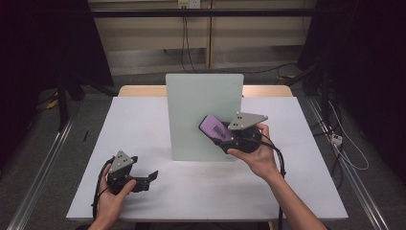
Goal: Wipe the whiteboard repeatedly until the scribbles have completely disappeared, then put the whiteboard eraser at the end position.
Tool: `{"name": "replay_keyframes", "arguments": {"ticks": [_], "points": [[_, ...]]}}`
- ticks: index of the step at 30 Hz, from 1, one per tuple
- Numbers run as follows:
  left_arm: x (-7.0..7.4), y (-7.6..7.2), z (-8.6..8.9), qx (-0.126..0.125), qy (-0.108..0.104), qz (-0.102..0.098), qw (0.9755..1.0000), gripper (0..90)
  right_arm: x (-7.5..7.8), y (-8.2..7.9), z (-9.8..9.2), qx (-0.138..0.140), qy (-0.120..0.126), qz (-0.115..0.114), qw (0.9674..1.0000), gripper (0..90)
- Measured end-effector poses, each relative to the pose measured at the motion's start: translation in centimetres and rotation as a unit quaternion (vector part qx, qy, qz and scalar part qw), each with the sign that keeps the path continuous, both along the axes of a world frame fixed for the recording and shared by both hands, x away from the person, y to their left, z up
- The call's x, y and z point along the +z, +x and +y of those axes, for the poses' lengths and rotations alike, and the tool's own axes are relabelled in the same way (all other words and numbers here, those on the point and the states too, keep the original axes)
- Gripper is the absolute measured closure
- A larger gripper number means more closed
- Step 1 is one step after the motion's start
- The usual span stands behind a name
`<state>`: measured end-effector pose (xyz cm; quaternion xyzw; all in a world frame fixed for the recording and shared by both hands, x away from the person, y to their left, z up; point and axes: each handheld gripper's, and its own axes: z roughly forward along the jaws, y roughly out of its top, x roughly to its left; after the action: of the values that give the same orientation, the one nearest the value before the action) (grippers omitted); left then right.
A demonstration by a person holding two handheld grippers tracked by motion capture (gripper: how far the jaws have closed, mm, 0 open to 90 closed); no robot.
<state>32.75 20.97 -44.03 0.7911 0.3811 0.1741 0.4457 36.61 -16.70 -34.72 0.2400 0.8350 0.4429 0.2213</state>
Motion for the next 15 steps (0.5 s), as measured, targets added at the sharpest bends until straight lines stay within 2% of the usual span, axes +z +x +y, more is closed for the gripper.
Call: {"name": "replay_keyframes", "arguments": {"ticks": [10,15], "points": [[-0.15,-0.1,0.46,0.012,0.002,0.003,0.9999,5.5,-0.31,-0.11,-0.64,0.01,-0.012,0.028,0.9995,41.5],[-0.13,-0.19,0.4,0.005,0.0,0.002,1.0,5.5,-0.69,-0.21,-0.55,0.015,-0.016,0.039,0.999,41.5]]}}
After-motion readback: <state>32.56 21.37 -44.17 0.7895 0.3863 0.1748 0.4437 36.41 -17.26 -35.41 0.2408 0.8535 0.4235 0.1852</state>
